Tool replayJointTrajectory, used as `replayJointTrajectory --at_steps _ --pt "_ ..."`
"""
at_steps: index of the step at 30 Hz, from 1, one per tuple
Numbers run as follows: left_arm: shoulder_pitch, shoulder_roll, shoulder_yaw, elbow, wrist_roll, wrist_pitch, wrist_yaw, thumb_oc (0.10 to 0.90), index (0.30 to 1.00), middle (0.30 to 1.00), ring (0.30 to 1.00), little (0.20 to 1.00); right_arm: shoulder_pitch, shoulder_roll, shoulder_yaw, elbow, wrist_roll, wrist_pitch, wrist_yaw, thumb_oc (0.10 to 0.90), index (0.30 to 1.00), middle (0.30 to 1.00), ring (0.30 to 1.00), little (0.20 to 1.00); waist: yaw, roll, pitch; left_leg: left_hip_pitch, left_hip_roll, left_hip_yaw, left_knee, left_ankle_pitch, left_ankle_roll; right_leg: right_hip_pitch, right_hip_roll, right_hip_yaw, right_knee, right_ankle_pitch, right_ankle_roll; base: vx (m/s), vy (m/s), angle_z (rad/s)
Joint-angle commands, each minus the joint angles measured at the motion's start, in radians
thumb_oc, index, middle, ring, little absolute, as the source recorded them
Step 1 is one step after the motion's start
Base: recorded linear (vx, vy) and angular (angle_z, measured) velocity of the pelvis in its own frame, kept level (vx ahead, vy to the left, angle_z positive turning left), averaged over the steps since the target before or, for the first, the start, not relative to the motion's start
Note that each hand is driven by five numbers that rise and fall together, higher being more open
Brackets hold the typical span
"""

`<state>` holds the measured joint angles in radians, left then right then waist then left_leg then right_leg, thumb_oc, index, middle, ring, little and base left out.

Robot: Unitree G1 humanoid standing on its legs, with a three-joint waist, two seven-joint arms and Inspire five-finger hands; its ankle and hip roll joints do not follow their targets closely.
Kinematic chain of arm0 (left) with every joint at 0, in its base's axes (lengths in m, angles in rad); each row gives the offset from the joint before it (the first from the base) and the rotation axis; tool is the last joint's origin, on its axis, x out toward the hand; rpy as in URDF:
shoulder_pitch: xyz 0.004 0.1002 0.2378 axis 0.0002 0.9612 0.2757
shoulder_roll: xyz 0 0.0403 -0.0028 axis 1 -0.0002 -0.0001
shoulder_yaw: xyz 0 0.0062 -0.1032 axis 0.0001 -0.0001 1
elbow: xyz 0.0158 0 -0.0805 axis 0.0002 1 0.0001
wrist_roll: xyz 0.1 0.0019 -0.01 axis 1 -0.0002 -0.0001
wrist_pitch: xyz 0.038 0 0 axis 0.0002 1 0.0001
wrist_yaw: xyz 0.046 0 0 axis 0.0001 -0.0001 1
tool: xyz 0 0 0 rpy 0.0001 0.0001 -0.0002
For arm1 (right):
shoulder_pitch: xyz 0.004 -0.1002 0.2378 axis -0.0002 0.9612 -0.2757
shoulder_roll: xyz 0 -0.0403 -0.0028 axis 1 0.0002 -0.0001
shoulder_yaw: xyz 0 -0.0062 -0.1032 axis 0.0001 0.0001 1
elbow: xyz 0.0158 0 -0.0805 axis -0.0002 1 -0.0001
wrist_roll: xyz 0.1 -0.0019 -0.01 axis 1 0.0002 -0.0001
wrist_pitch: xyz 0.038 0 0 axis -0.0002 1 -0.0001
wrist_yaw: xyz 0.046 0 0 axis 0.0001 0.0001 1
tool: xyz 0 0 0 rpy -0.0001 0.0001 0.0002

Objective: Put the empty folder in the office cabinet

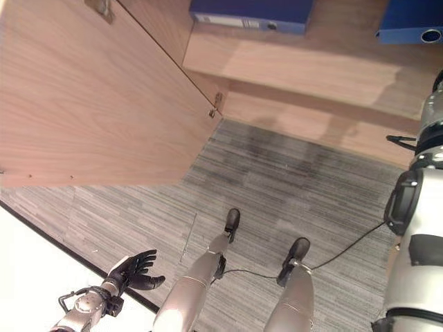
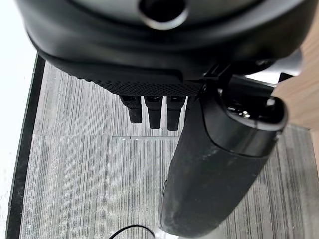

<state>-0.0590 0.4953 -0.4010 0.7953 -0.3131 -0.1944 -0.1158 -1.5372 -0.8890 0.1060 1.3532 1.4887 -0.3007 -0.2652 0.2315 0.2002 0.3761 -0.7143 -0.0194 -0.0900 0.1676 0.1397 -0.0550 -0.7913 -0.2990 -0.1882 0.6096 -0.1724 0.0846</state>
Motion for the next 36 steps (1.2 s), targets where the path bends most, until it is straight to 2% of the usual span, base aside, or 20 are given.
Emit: replayJointTrajectory --at_steps 1,6,14,15,16,18,19,20,26,30,35,36 --pt "0.068 0.105 -0.011 0.022 -0.055 0.003 0.022 0.800 0.900 0.900 0.900 0.900 -0.054 -0.128 0.106 -0.101 -0.091 -0.045 0.049 0.400 0.300 0.300 0.300 0.300 0.017 -0.030 -0.070 -0.024 0.109 -0.050 0.136 -0.198 -0.108 0.007 -0.044 0.072 0.080 -0.116 0.115 -0.01 -0.032 0.05" --pt "0.088 0.117 -0.001 -0.006 -0.084 0.006 0.025 0.800 0.900 0.900 0.900 0.900 -0.090 -0.167 0.155 -0.092 -0.096 -0.040 0.043 0.400 0.300 0.300 0.300 0.300 0.019 -0.028 -0.080 -0.106 0.098 -0.063 0.185 -0.207 -0.114 -0.065 -0.050 0.088 0.153 -0.147 0.109 -0.01 -0.018 0.07" --pt "0.112 0.125 0.014 -0.025 -0.100 0.009 0.021 0.800 0.900 0.900 0.900 0.900 -0.098 -0.182 0.167 -0.080 -0.096 -0.038 0.043 0.400 0.300 0.300 0.300 0.300 0.019 -0.022 -0.086 -0.172 0.090 -0.074 0.246 -0.224 -0.118 -0.124 -0.053 0.102 0.220 -0.176 0.101 -0.01 -0.018 0.02" --pt "0.113 0.130 0.015 -0.027 -0.099 0.011 0.022 0.800 0.900 0.900 0.900 0.900 -0.099 -0.181 0.164 -0.081 -0.094 -0.040 0.042 0.620 0.629 0.629 0.629 0.629 0.019 -0.021 -0.084 -0.178 0.090 -0.075 0.257 -0.228 -0.119 -0.129 -0.053 0.103 0.231 -0.181 0.100 -0.01 -0.036 0.00" --pt "0.116 0.135 0.015 -0.032 -0.103 0.011 0.024 0.800 0.900 0.900 0.900 0.900 -0.103 -0.182 0.162 -0.075 -0.089 -0.043 0.032 0.800 0.900 0.900 0.900 0.900 0.018 -0.022 -0.085 -0.187 0.090 -0.080 0.276 -0.234 -0.120 -0.130 -0.053 0.105 0.240 -0.190 0.095 0.00 0.000 0.00" --pt "0.117 0.139 0.016 -0.034 -0.102 0.013 0.025 0.800 0.900 0.900 0.900 0.900 -0.102 -0.181 0.163 -0.071 -0.092 -0.041 0.028 0.800 0.900 0.900 0.900 0.900 0.017 -0.022 -0.085 -0.190 0.090 -0.082 0.286 -0.238 -0.120 -0.132 -0.052 0.106 0.249 -0.193 0.094 0.00 0.000 0.00" --pt "0.121 0.142 0.019 -0.037 -0.103 0.013 0.027 0.800 0.900 0.900 0.900 0.900 -0.102 -0.177 0.162 -0.073 -0.095 -0.038 0.023 0.580 0.571 0.571 0.571 0.571 0.016 -0.023 -0.084 -0.193 0.091 -0.083 0.297 -0.245 -0.120 -0.136 -0.051 0.107 0.257 -0.198 0.093 0.00 0.000 0.00" --pt "0.121 0.147 0.021 -0.039 -0.103 0.012 0.028 0.800 0.900 0.900 0.900 0.900 -0.102 -0.174 0.161 -0.078 -0.097 -0.037 0.023 0.800 0.900 0.900 0.900 0.900 0.014 -0.025 -0.083 -0.197 0.092 -0.085 0.311 -0.251 -0.120 -0.139 -0.049 0.108 0.264 -0.201 0.092 -0.01 -0.037 0.02" --pt "0.113 0.162 0.022 -0.039 -0.102 0.016 0.040 0.800 0.900 0.900 0.900 0.900 -0.107 -0.152 0.157 -0.061 -0.103 -0.035 -0.010 0.800 0.900 0.900 0.900 0.900 0.012 -0.034 -0.084 -0.194 0.099 -0.092 0.341 -0.269 -0.125 -0.123 -0.043 0.104 0.278 -0.214 0.088 0.01 -0.022 0.00" --pt "0.108 0.177 0.005 -0.048 -0.097 0.015 0.044 0.800 0.900 0.900 0.900 0.900 -0.154 -0.143 0.197 -0.021 -0.151 -0.006 -0.060 0.800 0.900 0.900 0.900 0.900 0.016 -0.048 -0.095 -0.136 0.101 -0.090 0.256 -0.246 -0.135 -0.062 -0.037 0.086 0.211 -0.196 0.095 0.01 -0.046 -0.02" --pt "0.104 0.207 -0.021 -0.060 -0.067 0.022 0.035 0.800 0.900 0.900 0.900 0.900 -0.265 -0.164 0.310 0.079 -0.232 0.109 -0.108 0.800 0.900 0.900 0.900 0.900 0.026 -0.057 -0.106 -0.004 0.117 -0.096 0.068 -0.168 -0.150 0.045 -0.023 0.043 0.078 -0.156 0.103 0.00 -0.026 0.02" --pt "0.103 0.198 -0.019 -0.008 -0.041 0.022 0.033 0.800 0.900 0.900 0.900 0.900 -0.293 -0.167 0.334 0.090 -0.254 0.140 -0.102 0.800 0.900 0.900 0.900 0.900 0.023 -0.060 -0.108 0.030 0.124 -0.096 0.034 -0.154 -0.151 0.074 -0.017 0.036 0.054 -0.151 0.102 0.02 -0.036 0.08"
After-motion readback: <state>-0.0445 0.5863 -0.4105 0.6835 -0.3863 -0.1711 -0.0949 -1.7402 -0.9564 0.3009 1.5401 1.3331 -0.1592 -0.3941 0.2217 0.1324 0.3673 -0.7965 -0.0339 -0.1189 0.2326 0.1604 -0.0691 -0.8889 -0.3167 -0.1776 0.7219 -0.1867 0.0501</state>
